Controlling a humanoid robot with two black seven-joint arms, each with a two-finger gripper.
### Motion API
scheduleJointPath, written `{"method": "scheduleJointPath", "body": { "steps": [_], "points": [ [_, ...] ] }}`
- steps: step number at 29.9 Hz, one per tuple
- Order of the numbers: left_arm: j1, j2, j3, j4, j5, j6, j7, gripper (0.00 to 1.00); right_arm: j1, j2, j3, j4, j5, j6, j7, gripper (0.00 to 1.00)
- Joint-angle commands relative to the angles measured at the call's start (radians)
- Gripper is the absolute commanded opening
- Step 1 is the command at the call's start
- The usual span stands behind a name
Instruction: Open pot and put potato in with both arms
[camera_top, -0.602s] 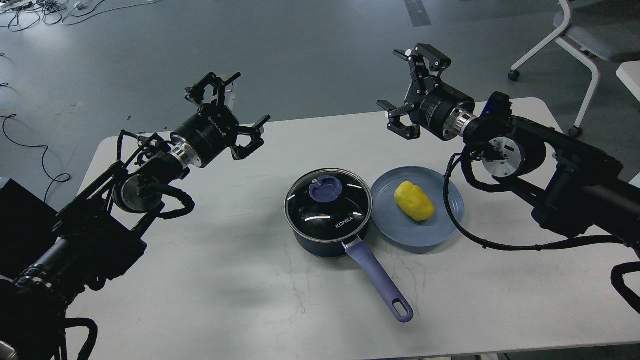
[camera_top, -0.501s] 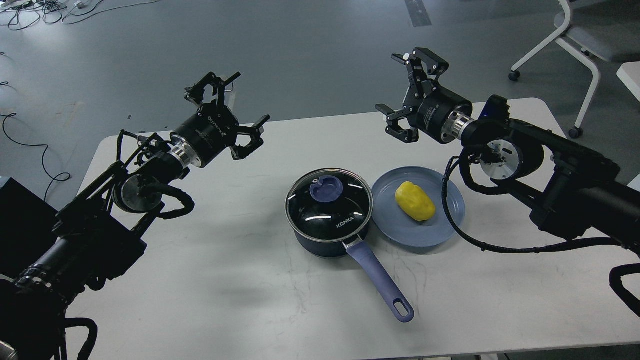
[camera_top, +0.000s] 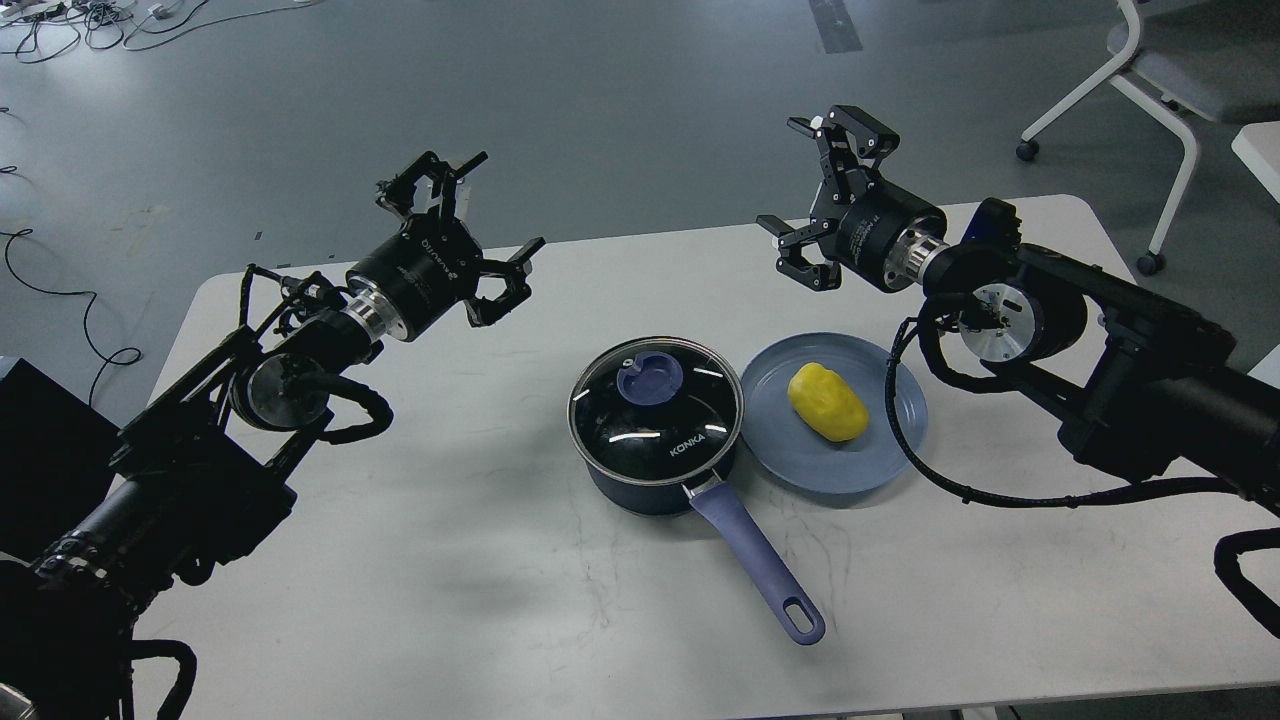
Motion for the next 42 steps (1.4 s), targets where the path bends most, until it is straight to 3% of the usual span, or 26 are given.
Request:
{"method": "scheduleJointPath", "body": {
  "steps": [1,32,35,39,41,42],
  "points": [
    [0.004,-0.003,-0.007,0.000,-0.004,0.002,-0.007,0.98,0.001,-0.008,-0.004,0.001,0.001,0.001,0.000,1.00],
    [0.015,0.012,-0.010,0.003,0.002,0.008,-0.006,0.98,0.023,-0.037,0.004,0.000,0.000,0.003,0.005,1.00],
    [0.013,0.018,-0.005,0.003,0.005,0.043,-0.009,0.98,0.024,-0.038,0.003,0.000,0.000,0.003,0.005,1.00],
    [-0.005,0.036,0.005,0.000,0.072,0.064,-0.049,0.98,0.024,-0.057,0.001,0.000,0.000,0.003,0.005,1.00],
    [-0.042,0.055,0.011,-0.002,0.252,0.093,-0.122,0.98,0.023,-0.069,0.001,-0.002,0.000,0.003,0.006,1.00],
    [-0.076,0.066,0.011,-0.003,0.410,0.148,-0.189,0.98,0.021,-0.081,0.003,-0.002,0.000,0.003,0.006,1.00]
  ]
}}
